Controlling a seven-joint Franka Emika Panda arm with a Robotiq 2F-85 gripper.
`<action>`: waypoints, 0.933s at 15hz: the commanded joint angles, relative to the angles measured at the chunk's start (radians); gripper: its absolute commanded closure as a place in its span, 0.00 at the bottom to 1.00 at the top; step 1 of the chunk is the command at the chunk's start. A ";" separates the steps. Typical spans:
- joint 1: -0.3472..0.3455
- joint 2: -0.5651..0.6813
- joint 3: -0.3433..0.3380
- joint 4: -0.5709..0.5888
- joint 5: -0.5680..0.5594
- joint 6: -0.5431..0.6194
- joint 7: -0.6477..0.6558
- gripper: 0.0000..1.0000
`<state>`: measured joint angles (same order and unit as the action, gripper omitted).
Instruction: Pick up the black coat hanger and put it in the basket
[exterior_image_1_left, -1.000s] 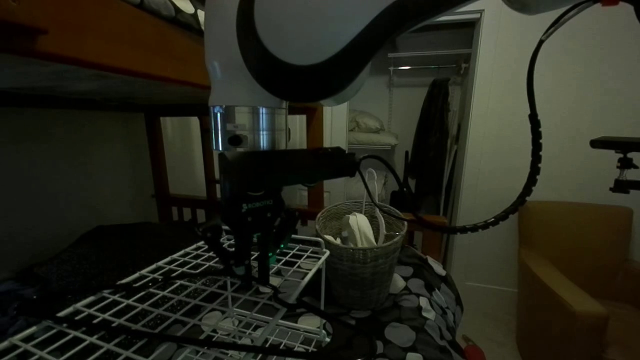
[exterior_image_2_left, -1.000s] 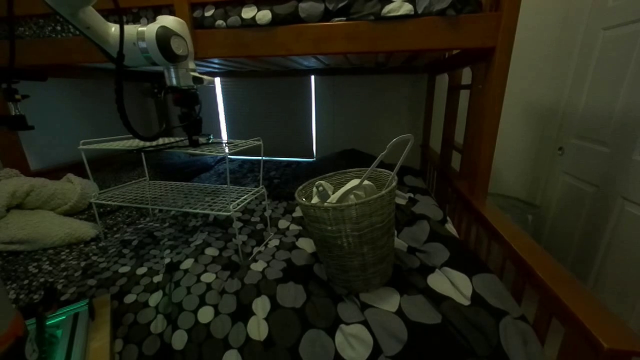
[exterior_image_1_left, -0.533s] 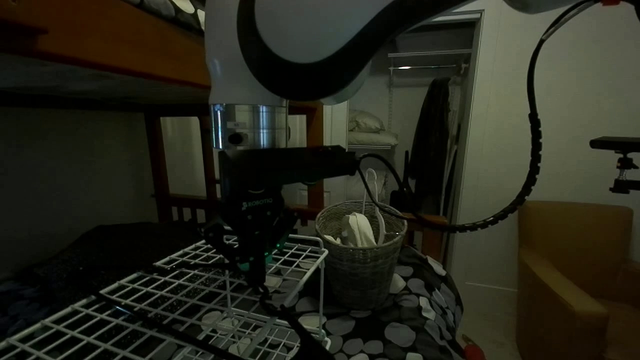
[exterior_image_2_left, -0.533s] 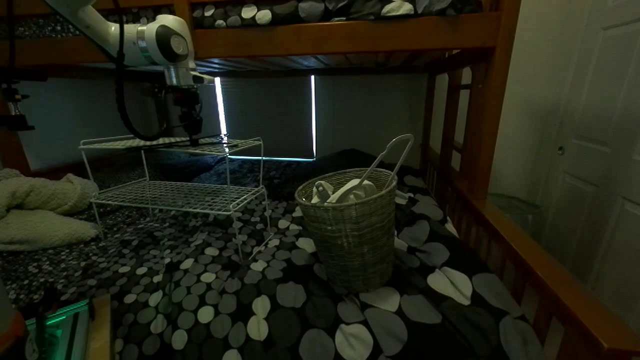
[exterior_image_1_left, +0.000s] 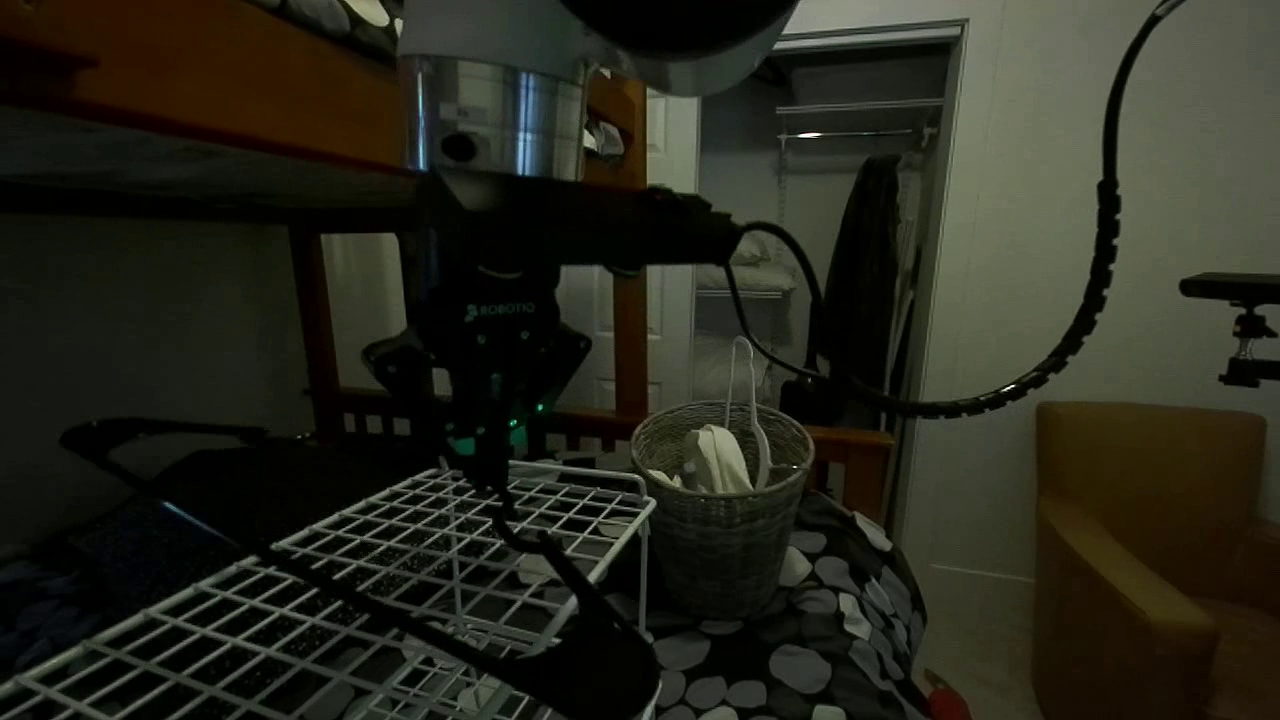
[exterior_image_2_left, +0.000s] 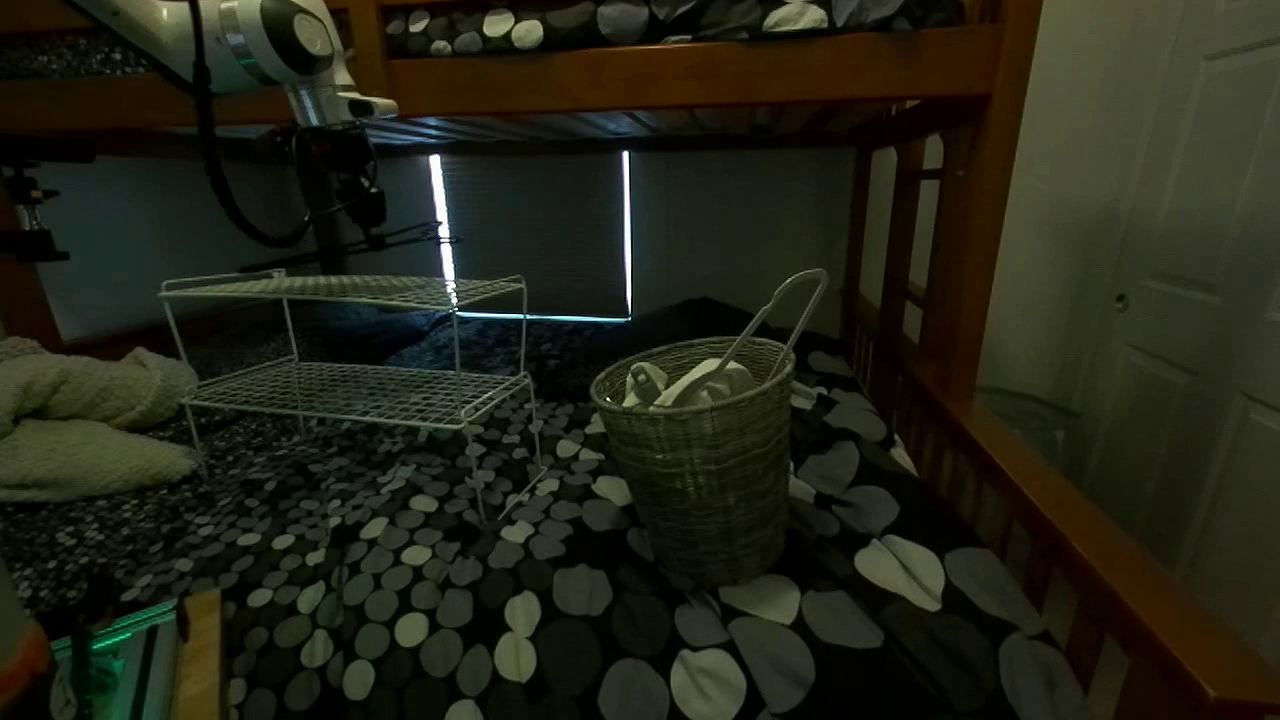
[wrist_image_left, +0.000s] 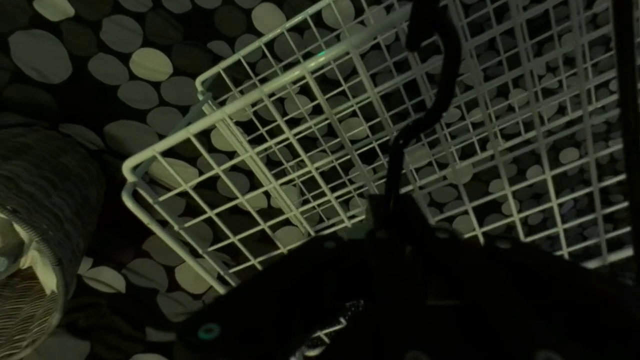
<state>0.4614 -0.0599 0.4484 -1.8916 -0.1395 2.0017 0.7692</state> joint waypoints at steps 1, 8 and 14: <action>-0.046 -0.183 -0.025 -0.152 0.061 0.045 0.093 0.98; -0.076 -0.559 -0.138 -0.477 0.230 0.084 0.212 0.98; -0.203 -0.480 -0.100 -0.396 0.219 0.135 0.210 0.98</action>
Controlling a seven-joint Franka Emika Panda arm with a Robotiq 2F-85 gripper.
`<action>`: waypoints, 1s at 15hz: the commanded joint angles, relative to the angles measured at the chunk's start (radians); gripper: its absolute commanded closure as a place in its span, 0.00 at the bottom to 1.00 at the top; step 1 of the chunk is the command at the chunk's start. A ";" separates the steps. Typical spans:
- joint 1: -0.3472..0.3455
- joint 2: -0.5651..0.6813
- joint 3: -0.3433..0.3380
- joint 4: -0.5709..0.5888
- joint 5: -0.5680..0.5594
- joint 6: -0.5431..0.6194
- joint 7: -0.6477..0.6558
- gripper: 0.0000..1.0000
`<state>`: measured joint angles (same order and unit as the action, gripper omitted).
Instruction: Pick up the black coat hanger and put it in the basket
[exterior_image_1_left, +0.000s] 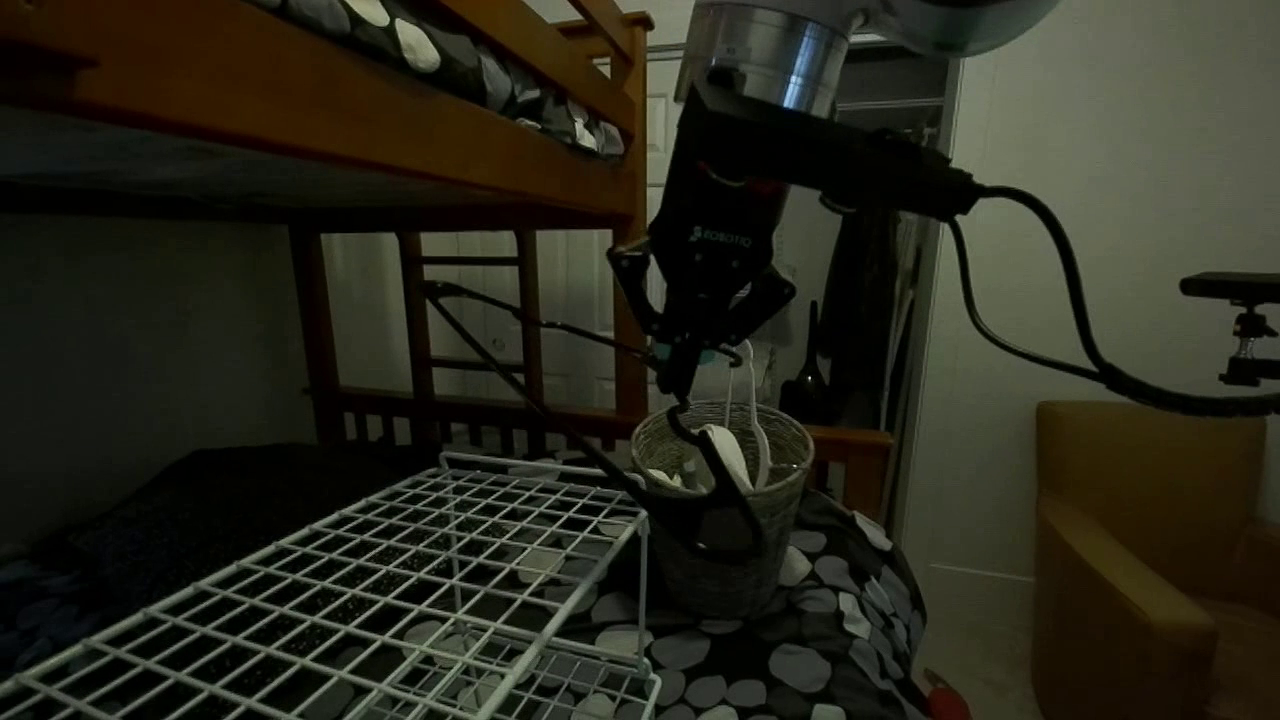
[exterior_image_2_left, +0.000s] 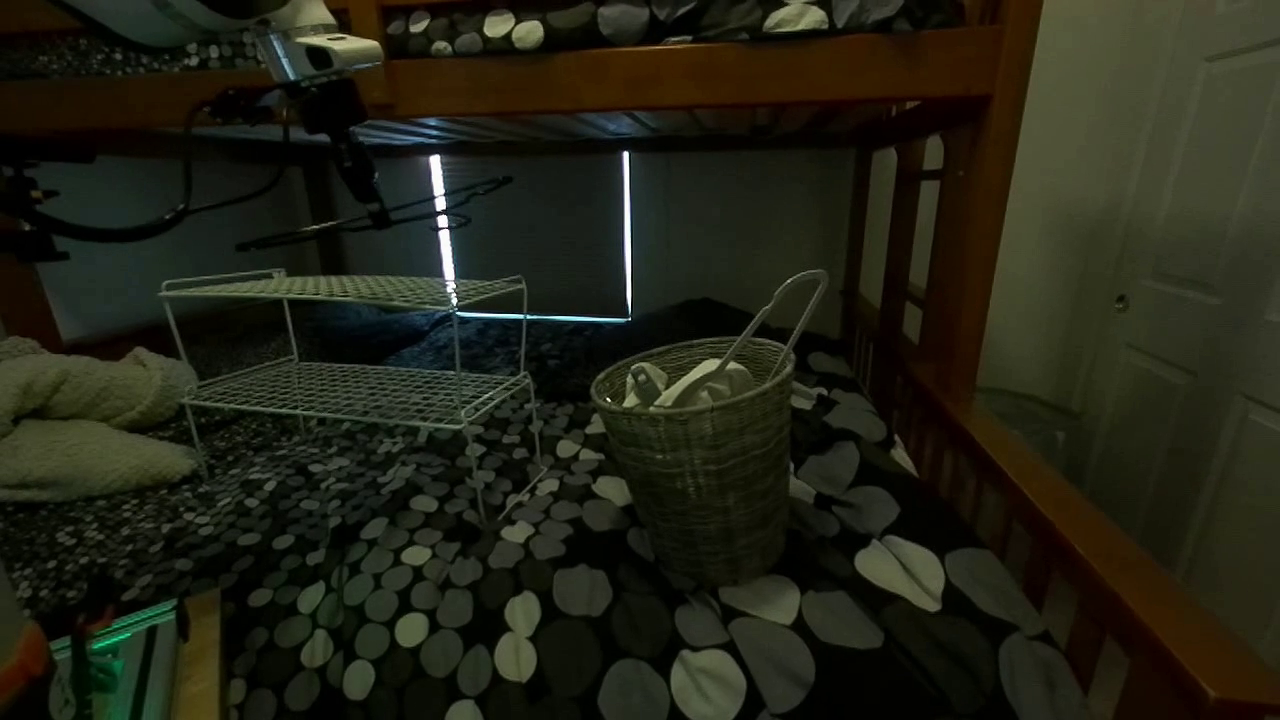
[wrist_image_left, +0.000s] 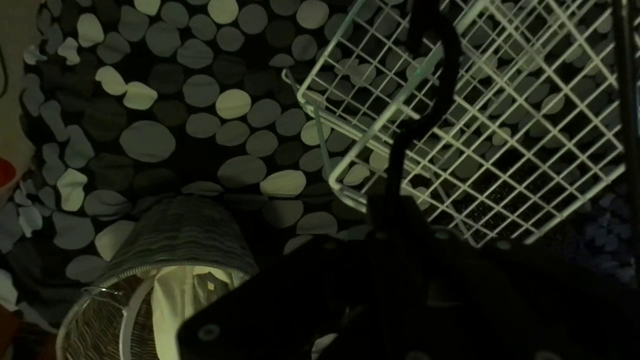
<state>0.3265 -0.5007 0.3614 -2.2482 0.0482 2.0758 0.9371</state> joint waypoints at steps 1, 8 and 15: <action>-0.092 -0.061 -0.034 -0.059 0.026 0.063 0.048 0.98; -0.290 -0.210 -0.213 -0.164 0.047 0.038 0.057 0.98; -0.399 -0.154 -0.150 -0.129 -0.013 0.096 0.147 0.98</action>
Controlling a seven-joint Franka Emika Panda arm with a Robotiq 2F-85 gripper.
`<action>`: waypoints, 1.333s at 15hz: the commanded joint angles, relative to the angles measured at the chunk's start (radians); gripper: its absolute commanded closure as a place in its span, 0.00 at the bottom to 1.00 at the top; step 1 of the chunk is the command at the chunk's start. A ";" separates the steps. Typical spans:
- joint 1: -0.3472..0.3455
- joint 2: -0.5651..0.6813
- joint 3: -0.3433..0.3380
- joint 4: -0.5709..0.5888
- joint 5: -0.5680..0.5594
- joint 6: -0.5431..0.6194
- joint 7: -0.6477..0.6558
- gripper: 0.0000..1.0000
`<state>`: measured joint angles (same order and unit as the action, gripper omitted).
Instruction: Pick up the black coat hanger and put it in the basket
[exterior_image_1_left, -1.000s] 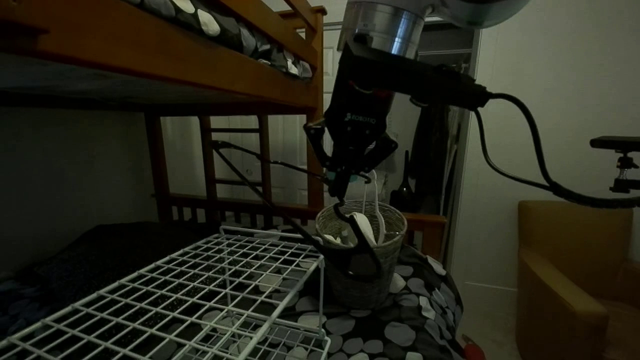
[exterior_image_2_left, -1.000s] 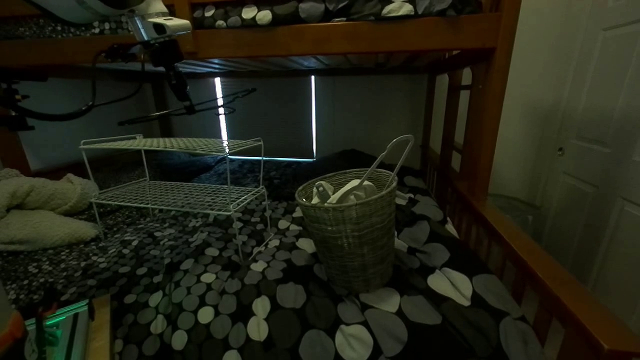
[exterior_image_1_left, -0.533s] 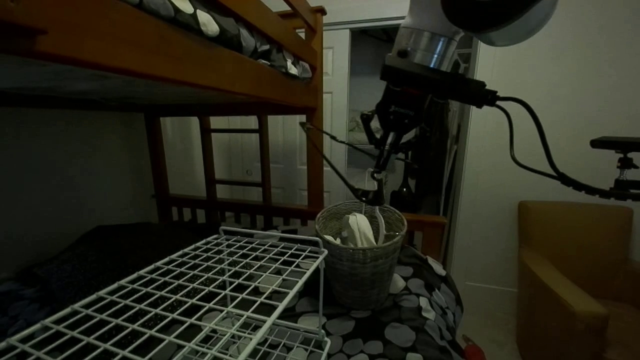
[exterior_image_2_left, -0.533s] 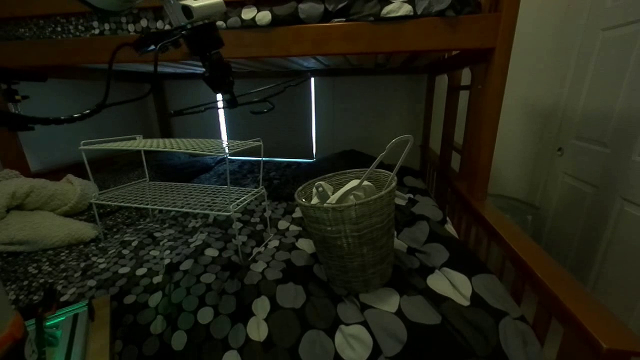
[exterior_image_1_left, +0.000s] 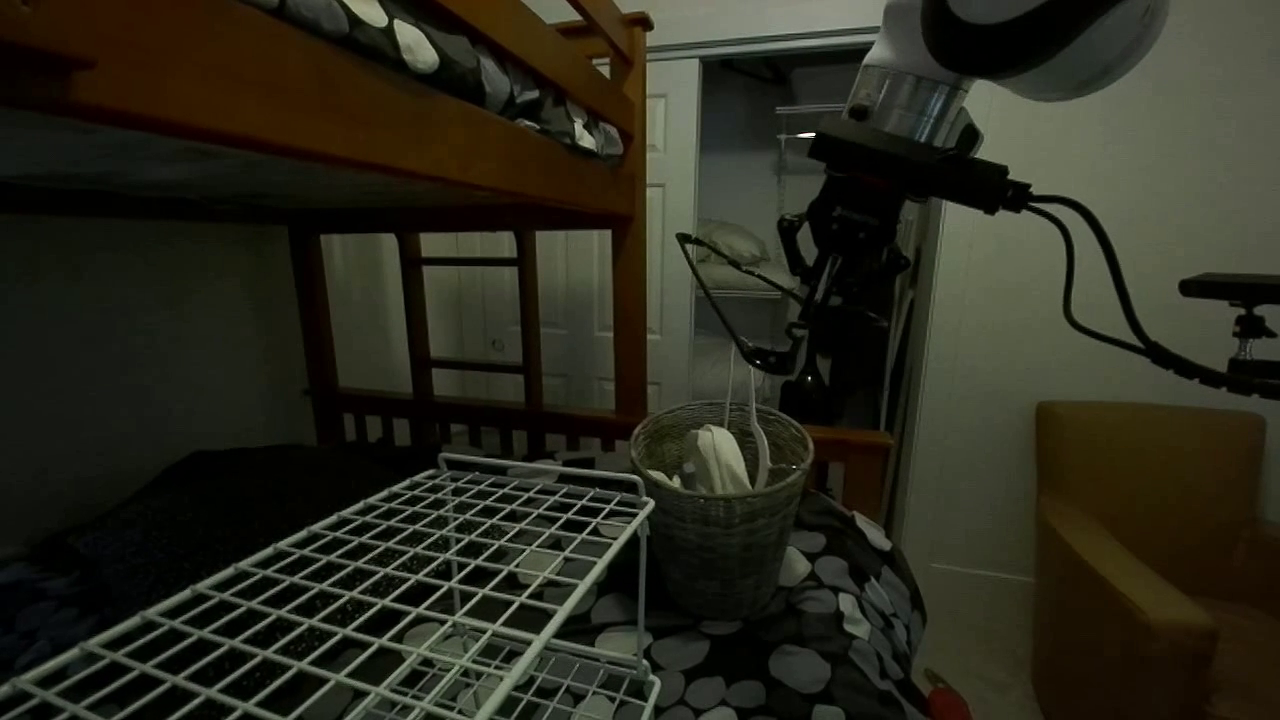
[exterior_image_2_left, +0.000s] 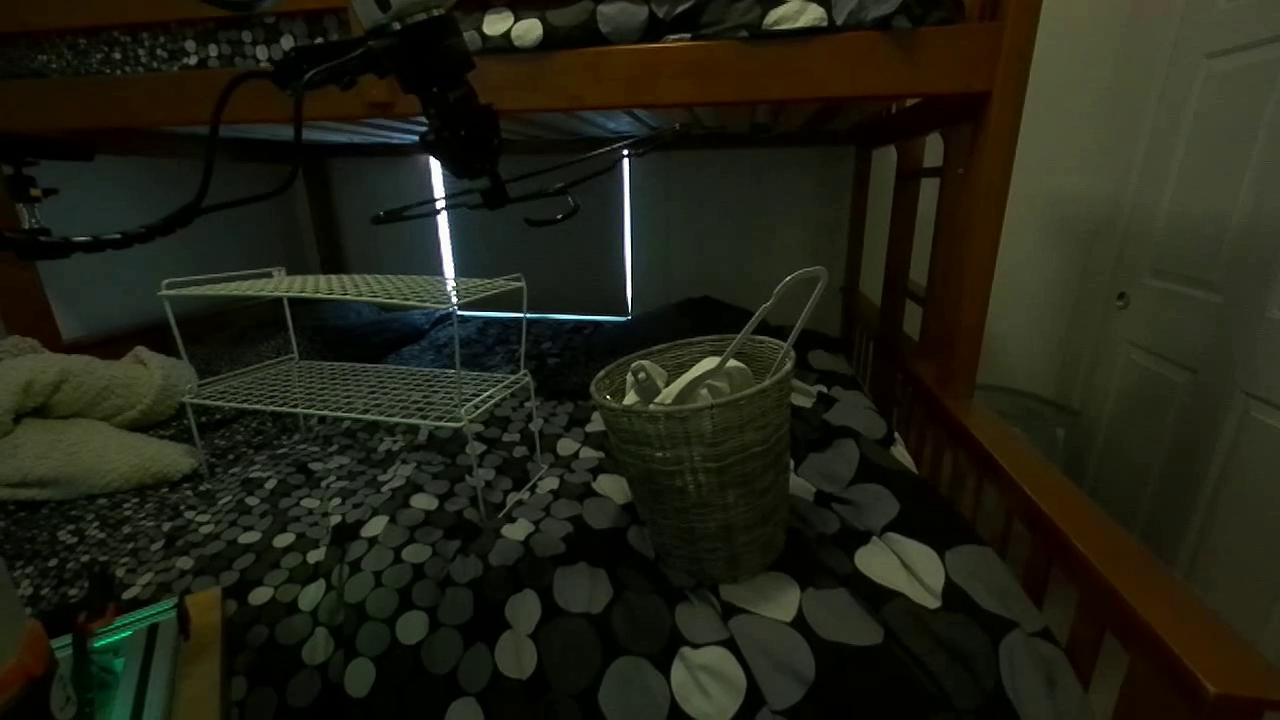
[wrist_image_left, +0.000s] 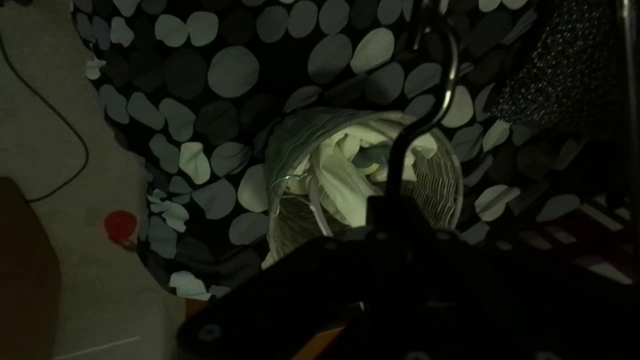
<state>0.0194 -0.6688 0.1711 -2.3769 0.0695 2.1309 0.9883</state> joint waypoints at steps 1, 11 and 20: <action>-0.136 0.035 0.026 0.011 -0.083 0.044 0.100 0.98; -0.466 0.413 0.166 0.218 -0.650 0.083 0.573 0.98; -0.131 0.749 0.129 0.509 -1.114 -0.535 0.881 0.98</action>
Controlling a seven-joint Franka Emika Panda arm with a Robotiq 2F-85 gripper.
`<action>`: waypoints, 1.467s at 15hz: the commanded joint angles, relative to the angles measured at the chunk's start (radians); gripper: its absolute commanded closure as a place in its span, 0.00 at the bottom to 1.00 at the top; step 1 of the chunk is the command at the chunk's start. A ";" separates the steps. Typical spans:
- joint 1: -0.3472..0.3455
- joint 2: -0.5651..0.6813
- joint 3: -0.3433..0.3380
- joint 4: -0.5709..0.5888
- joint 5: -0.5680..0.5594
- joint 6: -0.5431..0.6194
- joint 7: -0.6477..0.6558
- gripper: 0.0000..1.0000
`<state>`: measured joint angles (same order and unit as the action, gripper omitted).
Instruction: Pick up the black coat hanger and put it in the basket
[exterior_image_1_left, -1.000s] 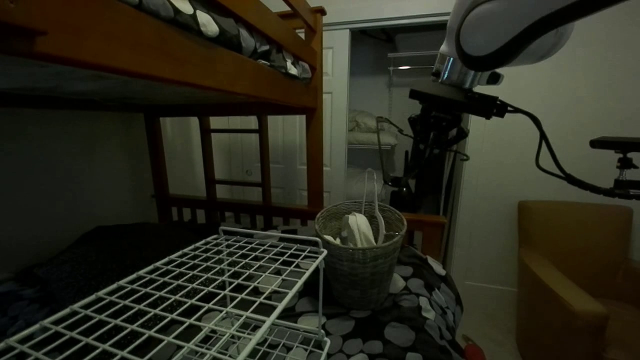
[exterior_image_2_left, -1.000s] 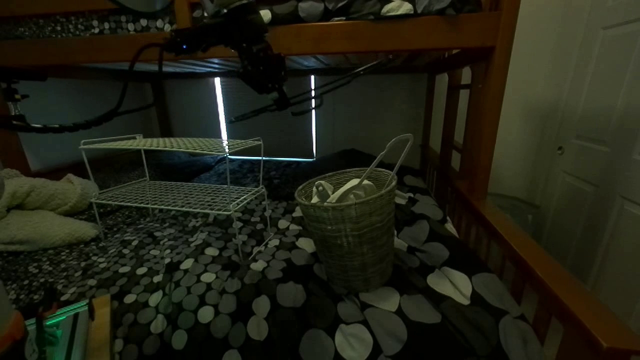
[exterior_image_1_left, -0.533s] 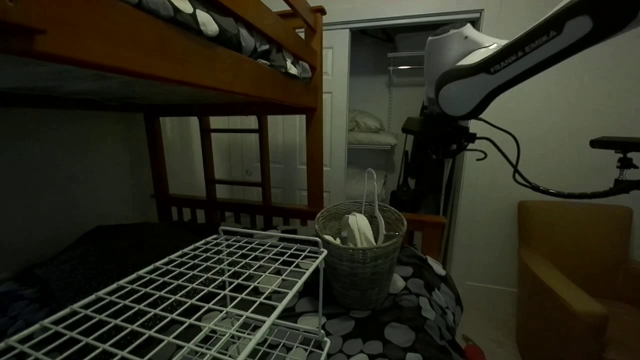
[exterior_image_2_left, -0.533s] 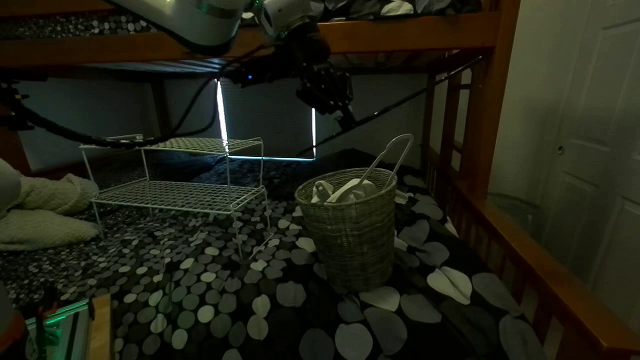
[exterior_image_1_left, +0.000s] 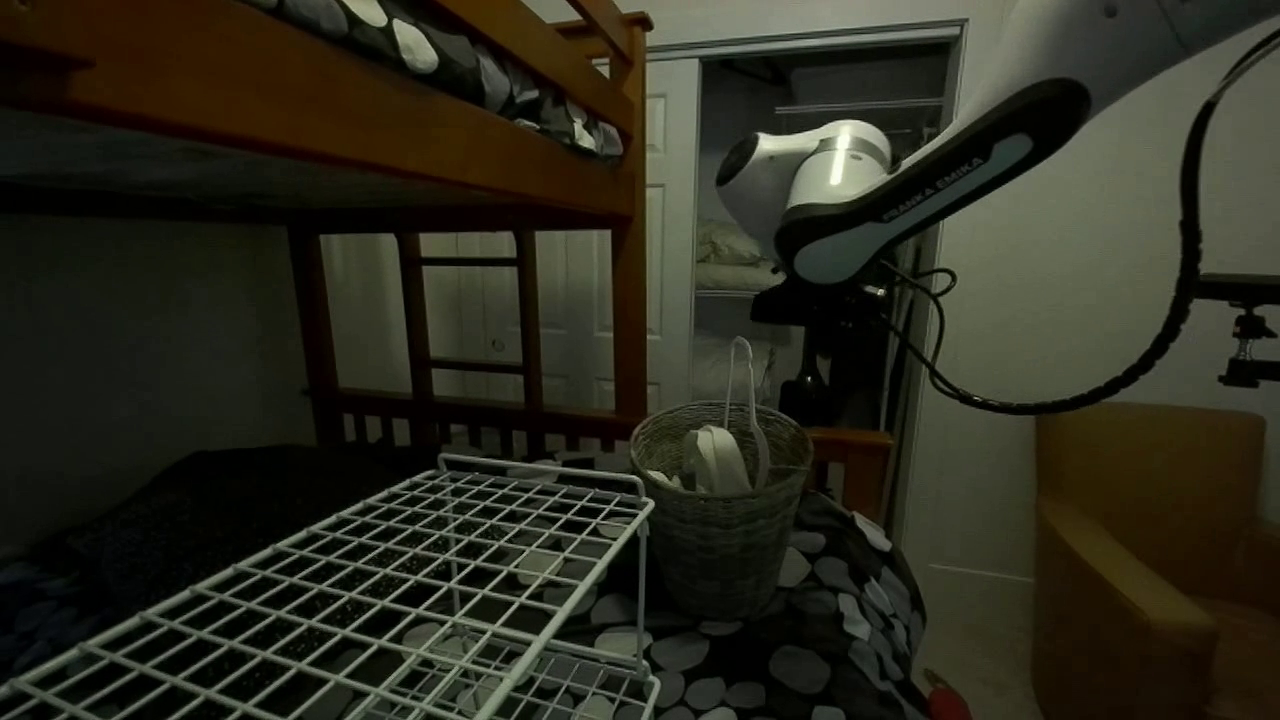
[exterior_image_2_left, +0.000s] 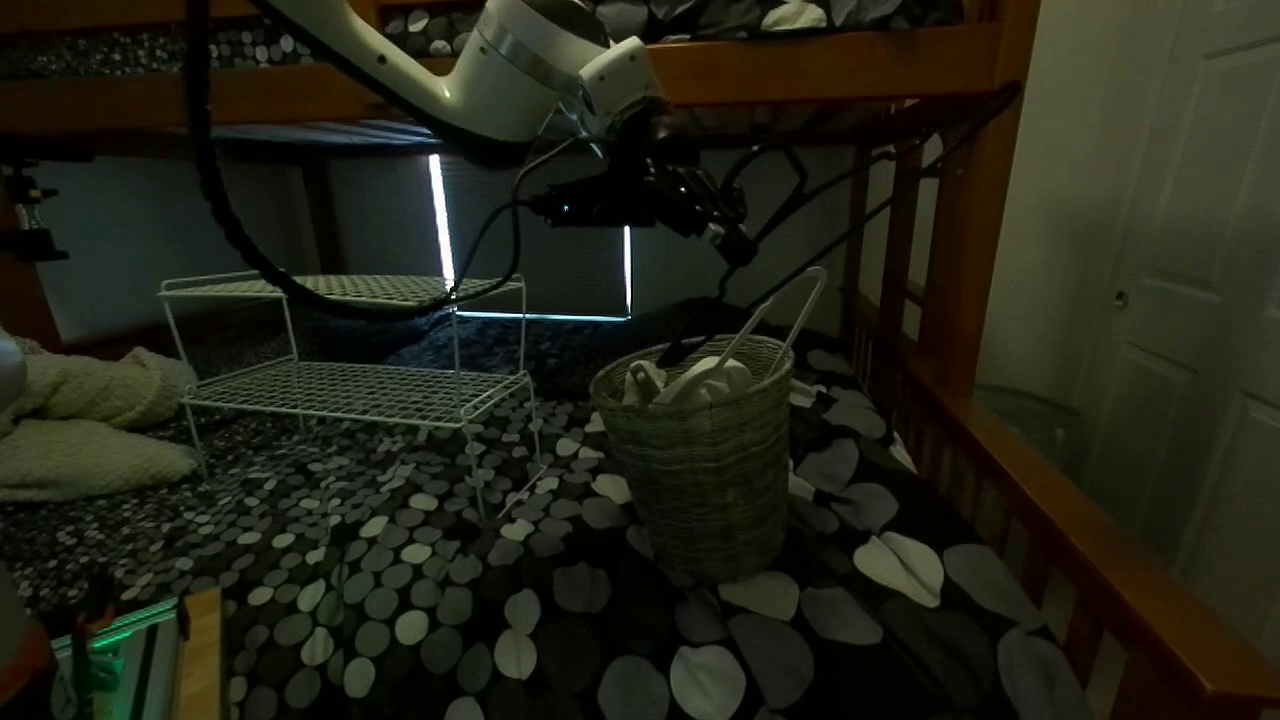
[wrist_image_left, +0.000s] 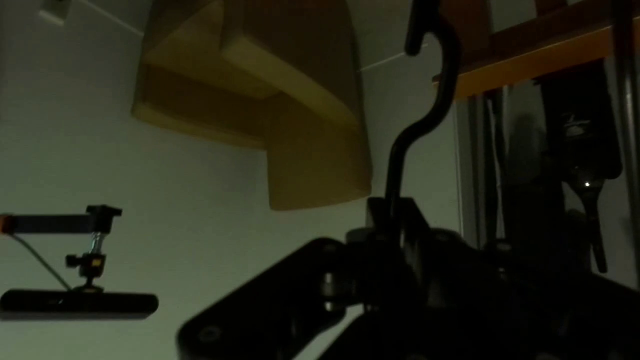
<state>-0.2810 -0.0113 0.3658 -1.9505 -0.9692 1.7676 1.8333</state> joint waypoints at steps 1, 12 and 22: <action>0.225 0.107 -0.074 0.099 -0.096 -0.229 0.026 0.98; 0.393 0.214 -0.196 0.160 -0.222 -0.086 -0.221 0.98; 0.463 0.324 -0.209 0.200 -0.215 -0.089 -0.248 0.68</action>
<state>0.1635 0.3052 0.1715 -1.7496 -1.2155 1.7053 1.5705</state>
